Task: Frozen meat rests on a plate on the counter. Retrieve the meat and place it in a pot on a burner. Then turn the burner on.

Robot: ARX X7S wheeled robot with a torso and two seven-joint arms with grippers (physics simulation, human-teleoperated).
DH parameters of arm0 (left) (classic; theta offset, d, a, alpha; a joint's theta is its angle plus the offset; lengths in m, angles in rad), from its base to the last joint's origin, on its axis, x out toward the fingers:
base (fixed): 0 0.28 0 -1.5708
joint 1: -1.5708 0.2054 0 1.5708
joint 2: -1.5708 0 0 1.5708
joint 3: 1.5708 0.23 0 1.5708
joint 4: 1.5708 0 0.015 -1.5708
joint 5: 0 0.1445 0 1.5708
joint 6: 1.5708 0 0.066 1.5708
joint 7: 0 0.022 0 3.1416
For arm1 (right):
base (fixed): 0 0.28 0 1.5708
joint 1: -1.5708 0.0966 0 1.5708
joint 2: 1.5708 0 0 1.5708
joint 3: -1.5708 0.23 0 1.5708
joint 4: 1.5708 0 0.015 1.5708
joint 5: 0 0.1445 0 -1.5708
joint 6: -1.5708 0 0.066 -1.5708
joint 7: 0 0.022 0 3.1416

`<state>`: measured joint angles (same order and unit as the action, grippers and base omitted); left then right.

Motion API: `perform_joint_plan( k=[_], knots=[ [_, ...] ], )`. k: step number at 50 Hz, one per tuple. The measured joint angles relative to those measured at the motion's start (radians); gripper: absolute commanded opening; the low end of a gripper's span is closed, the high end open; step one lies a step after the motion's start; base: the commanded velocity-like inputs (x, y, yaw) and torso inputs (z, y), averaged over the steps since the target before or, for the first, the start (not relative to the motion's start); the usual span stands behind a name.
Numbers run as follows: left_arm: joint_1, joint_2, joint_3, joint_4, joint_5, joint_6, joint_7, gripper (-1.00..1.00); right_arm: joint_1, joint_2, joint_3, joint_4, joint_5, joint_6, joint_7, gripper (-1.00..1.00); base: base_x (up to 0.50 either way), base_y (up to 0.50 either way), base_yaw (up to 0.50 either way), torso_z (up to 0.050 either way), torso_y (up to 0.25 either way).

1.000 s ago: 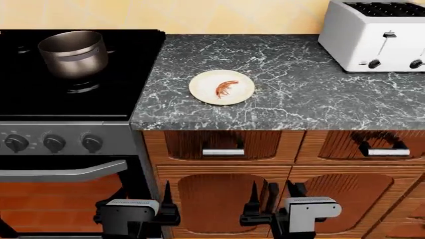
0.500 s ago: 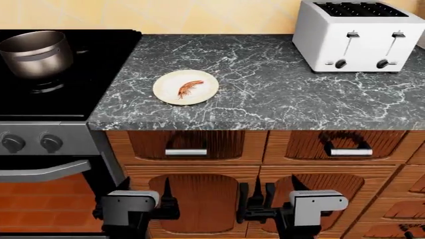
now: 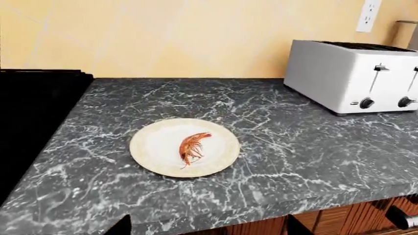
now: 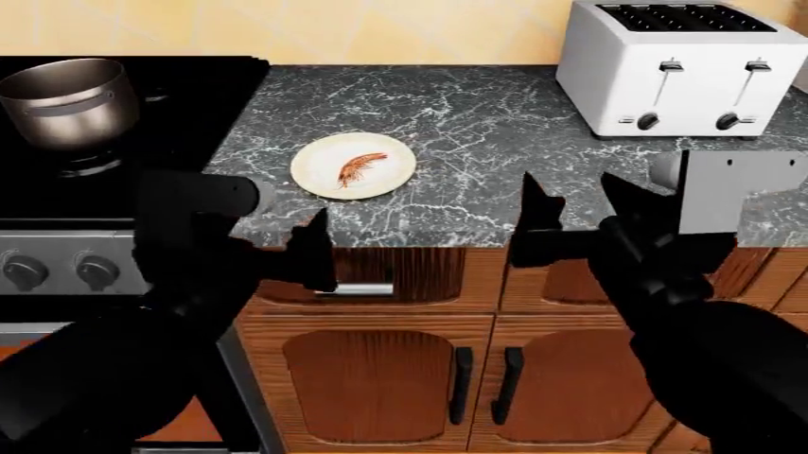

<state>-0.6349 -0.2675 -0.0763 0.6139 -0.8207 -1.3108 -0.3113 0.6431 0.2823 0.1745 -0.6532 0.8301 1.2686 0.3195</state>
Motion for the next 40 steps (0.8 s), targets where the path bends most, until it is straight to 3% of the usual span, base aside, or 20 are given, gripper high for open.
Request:
perform_joint_plan(
  k=[8, 15, 26, 40],
  knots=[
    [-0.212, -0.047, -0.029, -0.068, -0.426, -0.123, -0.301, 1.00, 0.218, 0.047, 0.071, 0.024, 0.287, 0.152, 0.163, 1.00, 0.48, 0.00, 0.00, 0.000, 0.000],
    [-0.312, -0.072, -0.026, -0.112, -0.610, -0.155, -0.439, 1.00, 0.307, 0.080, 0.087, 0.033, 0.423, 0.200, 0.235, 1.00, 0.50, 0.00, 0.00, 0.000, 0.000],
    [-0.381, -0.096, -0.004, -0.146, -0.696, -0.155, -0.504, 1.00, 0.357, 0.116, 0.078, 0.037, 0.509, 0.205, 0.270, 1.00, 0.50, 0.00, 0.00, 0.000, 0.000],
    [-0.413, -0.108, 0.051, -0.176, -0.659, -0.127, -0.469, 1.00, 0.350, 0.145, 0.038, 0.044, 0.484, 0.155, 0.228, 1.00, 0.44, 0.00, 0.00, 0.000, 0.001]
  ],
)
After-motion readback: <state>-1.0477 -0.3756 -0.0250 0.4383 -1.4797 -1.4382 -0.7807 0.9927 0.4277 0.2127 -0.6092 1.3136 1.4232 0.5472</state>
